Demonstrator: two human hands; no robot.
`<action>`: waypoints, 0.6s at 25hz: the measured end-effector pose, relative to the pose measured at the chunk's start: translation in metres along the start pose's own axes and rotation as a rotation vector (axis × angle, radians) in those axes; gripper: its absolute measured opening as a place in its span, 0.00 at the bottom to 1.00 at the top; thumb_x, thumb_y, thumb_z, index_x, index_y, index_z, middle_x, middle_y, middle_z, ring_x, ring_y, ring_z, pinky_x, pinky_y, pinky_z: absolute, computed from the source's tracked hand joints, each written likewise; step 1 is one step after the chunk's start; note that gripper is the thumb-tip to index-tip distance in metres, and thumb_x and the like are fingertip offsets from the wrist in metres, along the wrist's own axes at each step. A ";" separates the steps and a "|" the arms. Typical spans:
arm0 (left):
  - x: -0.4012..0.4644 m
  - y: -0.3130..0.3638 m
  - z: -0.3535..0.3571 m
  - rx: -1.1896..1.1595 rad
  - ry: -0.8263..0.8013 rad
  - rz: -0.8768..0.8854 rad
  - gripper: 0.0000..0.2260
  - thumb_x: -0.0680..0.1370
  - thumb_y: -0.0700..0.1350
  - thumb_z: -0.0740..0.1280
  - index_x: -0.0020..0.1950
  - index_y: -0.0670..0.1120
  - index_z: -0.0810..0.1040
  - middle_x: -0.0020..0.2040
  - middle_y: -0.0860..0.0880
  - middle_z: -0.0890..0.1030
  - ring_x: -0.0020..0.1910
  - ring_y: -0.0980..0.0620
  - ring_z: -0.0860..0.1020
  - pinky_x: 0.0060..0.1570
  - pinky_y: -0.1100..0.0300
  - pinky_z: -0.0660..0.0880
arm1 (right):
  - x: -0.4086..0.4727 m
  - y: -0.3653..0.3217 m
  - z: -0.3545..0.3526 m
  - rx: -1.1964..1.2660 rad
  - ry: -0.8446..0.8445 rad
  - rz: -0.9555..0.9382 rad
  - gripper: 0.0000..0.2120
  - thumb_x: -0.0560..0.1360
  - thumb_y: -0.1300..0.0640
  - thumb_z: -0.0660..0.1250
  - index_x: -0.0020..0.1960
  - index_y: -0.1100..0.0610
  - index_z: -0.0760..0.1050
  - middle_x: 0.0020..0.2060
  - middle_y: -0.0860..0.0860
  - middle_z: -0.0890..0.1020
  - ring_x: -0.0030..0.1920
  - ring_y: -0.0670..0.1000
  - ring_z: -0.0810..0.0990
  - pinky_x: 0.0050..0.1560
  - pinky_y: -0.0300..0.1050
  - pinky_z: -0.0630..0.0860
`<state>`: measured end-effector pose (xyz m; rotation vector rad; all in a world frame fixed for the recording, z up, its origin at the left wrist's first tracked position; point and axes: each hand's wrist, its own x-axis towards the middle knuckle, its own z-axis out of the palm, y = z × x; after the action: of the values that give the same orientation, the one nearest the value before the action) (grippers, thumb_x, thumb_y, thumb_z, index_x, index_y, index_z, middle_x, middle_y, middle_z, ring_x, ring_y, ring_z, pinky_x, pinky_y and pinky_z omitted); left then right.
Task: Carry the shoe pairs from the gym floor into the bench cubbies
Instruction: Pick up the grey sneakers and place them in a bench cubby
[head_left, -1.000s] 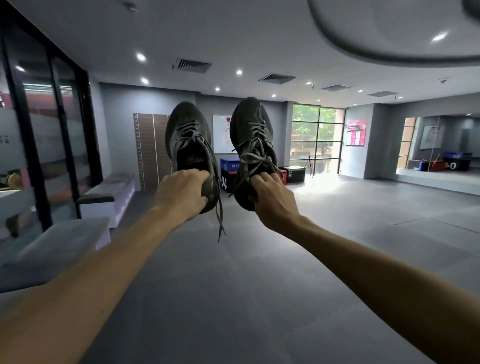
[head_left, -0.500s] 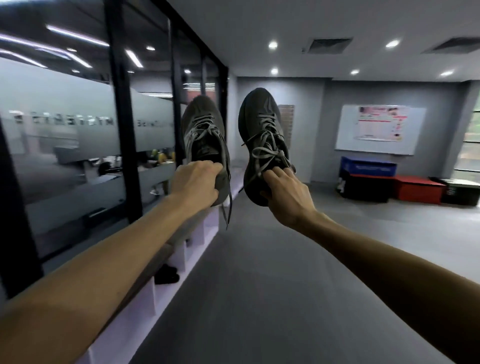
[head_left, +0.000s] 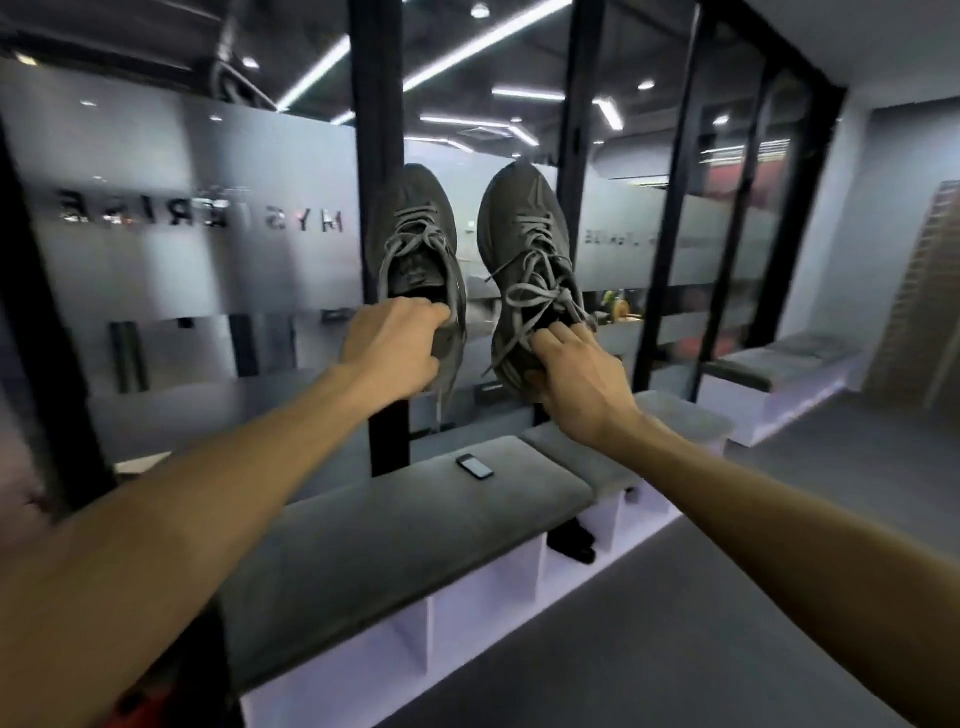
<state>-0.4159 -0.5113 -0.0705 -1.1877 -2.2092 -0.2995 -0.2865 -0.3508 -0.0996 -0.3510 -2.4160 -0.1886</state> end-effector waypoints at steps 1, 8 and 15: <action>-0.004 -0.014 0.001 0.021 -0.010 -0.040 0.09 0.72 0.43 0.70 0.50 0.47 0.75 0.51 0.48 0.79 0.50 0.41 0.78 0.41 0.54 0.72 | 0.012 -0.011 0.010 0.026 -0.003 -0.036 0.10 0.73 0.62 0.65 0.53 0.57 0.69 0.54 0.54 0.73 0.58 0.58 0.69 0.39 0.51 0.70; -0.026 -0.078 -0.006 0.162 -0.037 -0.232 0.11 0.72 0.42 0.71 0.53 0.48 0.76 0.51 0.49 0.79 0.49 0.43 0.77 0.39 0.56 0.70 | 0.070 -0.070 0.055 0.231 0.005 -0.193 0.08 0.76 0.58 0.64 0.54 0.57 0.69 0.55 0.54 0.74 0.57 0.57 0.69 0.43 0.50 0.70; -0.015 -0.109 0.012 0.304 -0.060 -0.404 0.09 0.72 0.42 0.70 0.48 0.50 0.73 0.49 0.50 0.77 0.50 0.44 0.78 0.39 0.57 0.66 | 0.130 -0.094 0.105 0.305 0.018 -0.346 0.09 0.77 0.58 0.62 0.56 0.58 0.69 0.56 0.53 0.73 0.59 0.55 0.68 0.37 0.47 0.65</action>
<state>-0.5038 -0.5779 -0.0801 -0.5926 -2.4317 -0.0830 -0.4739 -0.3908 -0.0989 0.2070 -2.4242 0.0272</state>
